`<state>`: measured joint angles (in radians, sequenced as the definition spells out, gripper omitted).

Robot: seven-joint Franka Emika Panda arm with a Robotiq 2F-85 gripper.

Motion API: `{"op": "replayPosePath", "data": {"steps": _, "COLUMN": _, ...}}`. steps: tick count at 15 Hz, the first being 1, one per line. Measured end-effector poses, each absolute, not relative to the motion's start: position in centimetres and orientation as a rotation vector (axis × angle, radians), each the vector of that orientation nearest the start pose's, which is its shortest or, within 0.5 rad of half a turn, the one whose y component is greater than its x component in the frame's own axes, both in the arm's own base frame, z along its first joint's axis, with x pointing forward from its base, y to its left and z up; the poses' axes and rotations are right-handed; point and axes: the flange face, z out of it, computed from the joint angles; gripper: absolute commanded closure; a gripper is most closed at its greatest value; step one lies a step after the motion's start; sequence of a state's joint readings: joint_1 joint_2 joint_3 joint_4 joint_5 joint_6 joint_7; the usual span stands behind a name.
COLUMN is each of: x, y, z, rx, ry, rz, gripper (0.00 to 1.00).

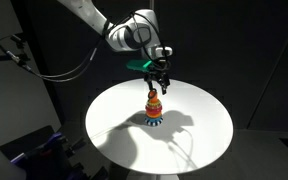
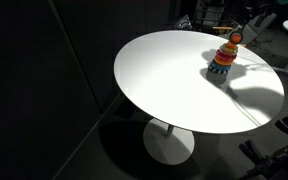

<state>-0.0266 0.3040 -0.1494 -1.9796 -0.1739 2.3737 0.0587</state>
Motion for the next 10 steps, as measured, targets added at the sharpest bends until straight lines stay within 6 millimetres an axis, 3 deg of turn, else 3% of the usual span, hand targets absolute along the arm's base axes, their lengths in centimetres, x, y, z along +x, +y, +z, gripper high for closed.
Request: {"op": "replayPosePath", "data": {"steps": 10, "x": 60.35, "y": -11.02, "z": 32.16, "rx": -3.327, "ry": 0.210, "rz": -0.127, "gripper": 0.00}}
